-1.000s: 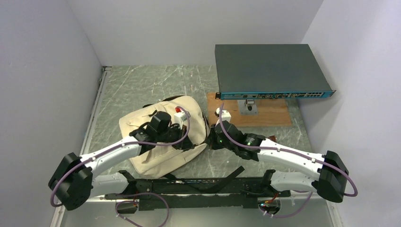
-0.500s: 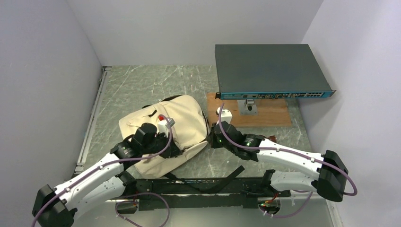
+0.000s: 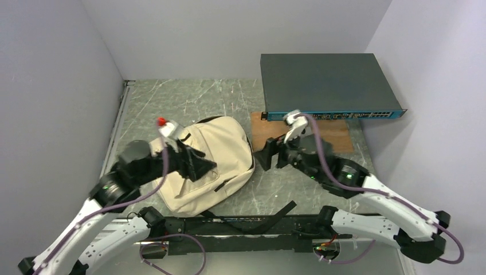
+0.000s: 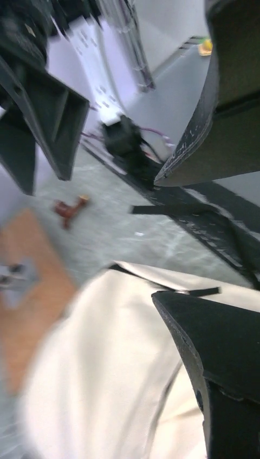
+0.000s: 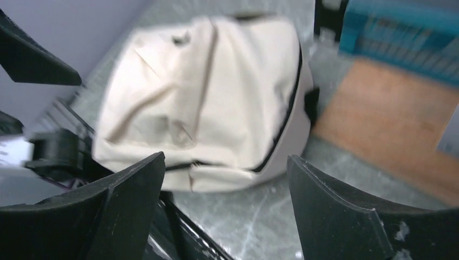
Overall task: Pack the student bag
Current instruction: Reset both arms
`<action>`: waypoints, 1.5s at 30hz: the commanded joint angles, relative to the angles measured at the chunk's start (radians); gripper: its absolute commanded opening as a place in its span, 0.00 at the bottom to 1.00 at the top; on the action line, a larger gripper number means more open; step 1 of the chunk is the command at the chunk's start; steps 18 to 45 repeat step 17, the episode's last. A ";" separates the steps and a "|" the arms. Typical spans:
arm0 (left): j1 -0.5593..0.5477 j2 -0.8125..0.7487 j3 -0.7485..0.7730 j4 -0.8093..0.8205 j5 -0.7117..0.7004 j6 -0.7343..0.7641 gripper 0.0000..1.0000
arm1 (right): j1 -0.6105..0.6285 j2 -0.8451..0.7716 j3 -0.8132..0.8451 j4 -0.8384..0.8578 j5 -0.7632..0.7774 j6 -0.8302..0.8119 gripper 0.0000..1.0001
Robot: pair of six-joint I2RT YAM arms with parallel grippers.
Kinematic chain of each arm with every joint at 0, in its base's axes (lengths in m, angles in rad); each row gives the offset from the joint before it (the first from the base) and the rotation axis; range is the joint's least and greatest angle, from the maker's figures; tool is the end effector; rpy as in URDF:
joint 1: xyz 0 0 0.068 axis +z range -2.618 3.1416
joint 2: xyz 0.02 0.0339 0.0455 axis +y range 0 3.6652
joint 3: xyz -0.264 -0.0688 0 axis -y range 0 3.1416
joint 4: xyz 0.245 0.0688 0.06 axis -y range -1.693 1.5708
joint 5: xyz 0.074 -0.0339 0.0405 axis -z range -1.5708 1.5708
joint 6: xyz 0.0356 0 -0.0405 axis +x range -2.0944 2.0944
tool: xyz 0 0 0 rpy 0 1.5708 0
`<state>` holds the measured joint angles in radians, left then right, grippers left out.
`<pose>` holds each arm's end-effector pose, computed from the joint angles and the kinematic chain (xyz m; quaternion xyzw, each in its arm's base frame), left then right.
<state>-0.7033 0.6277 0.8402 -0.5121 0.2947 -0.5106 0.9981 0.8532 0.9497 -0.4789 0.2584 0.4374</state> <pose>0.0974 -0.0961 0.3470 0.1633 0.7839 -0.4320 0.4150 0.1079 0.1506 0.3553 -0.1580 0.8096 0.2847 0.4884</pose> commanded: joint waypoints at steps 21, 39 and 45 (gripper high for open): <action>0.005 -0.146 0.515 0.005 -0.321 0.340 0.82 | -0.001 -0.104 0.590 -0.080 0.258 -0.320 1.00; 0.005 -0.146 0.515 0.005 -0.321 0.340 0.82 | -0.001 -0.104 0.590 -0.080 0.258 -0.320 1.00; 0.005 -0.146 0.515 0.005 -0.321 0.340 0.82 | -0.001 -0.104 0.590 -0.080 0.258 -0.320 1.00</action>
